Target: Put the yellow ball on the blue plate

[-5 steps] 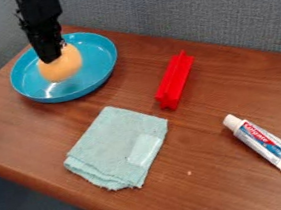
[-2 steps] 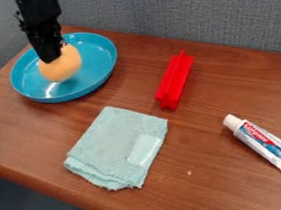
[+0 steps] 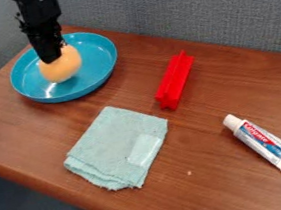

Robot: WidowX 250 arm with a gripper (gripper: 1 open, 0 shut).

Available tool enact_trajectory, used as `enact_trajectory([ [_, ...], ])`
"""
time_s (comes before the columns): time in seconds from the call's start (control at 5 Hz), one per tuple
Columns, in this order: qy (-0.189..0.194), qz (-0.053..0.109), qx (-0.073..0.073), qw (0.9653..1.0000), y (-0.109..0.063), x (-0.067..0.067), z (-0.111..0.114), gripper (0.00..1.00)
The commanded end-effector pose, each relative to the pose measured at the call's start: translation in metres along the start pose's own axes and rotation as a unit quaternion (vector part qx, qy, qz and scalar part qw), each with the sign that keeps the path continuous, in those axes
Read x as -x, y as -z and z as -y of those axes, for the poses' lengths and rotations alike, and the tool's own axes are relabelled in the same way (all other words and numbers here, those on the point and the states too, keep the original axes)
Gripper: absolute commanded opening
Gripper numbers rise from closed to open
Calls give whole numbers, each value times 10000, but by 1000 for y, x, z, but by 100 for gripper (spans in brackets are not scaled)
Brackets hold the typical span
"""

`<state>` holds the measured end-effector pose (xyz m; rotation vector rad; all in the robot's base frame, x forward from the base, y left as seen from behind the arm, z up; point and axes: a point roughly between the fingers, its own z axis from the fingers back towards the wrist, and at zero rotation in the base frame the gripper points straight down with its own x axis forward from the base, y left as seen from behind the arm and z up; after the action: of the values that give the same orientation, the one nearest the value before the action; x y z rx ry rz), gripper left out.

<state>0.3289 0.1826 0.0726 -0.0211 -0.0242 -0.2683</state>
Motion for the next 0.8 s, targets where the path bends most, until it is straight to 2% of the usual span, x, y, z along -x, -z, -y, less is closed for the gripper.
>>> enact_trajectory([
  [0.0, -111, 233, -141, 9996, -16, -3, -10, 0],
  [0.6, -196, 248, -68, 9995, -12, -5, -14, 0],
])
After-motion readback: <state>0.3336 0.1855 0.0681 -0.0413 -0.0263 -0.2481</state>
